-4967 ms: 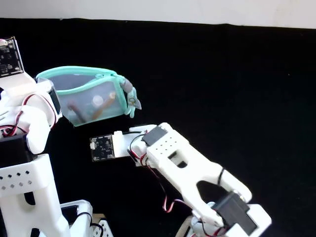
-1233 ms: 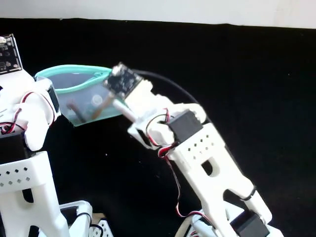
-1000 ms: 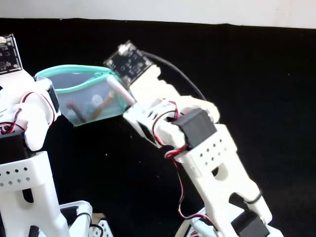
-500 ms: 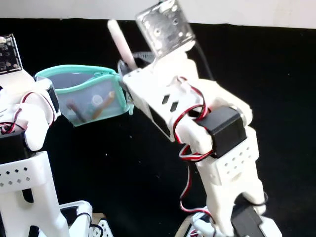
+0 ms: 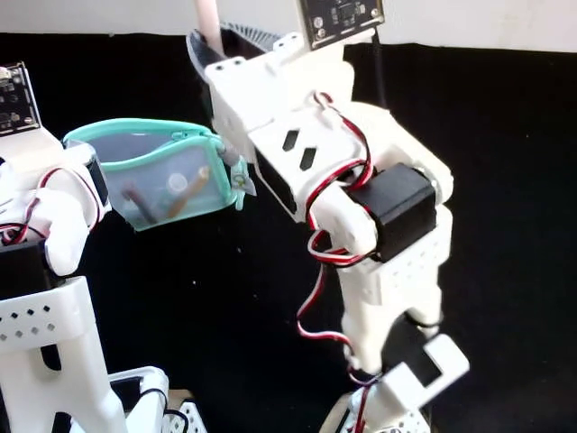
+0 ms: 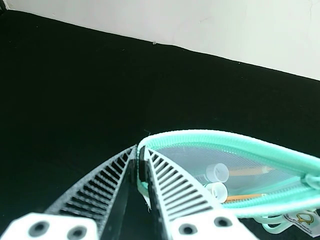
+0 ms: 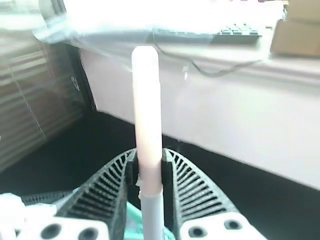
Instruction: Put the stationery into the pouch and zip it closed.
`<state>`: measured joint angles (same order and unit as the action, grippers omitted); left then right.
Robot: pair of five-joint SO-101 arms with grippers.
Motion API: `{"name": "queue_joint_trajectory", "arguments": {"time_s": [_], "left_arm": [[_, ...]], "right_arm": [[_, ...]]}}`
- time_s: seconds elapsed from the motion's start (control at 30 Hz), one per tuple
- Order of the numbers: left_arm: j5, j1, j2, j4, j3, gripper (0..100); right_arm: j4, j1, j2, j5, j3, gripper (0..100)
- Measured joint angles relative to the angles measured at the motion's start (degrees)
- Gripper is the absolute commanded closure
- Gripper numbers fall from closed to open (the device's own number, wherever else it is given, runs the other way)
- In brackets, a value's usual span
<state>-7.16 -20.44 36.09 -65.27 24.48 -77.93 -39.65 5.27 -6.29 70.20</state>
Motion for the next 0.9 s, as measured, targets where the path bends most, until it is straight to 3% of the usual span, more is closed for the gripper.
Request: {"name": "queue_joint_trajectory", "arguments": {"time_s": [0.33,0.9], "left_arm": [[0.0,0.0,0.0,0.0,0.0,99],[0.0,0.0,0.0,0.0,0.0,99]], "right_arm": [[0.0,-4.1,19.2,0.0,23.6,99.1],[4.9,-5.6,33.1,0.0,24.8,99.1]]}}
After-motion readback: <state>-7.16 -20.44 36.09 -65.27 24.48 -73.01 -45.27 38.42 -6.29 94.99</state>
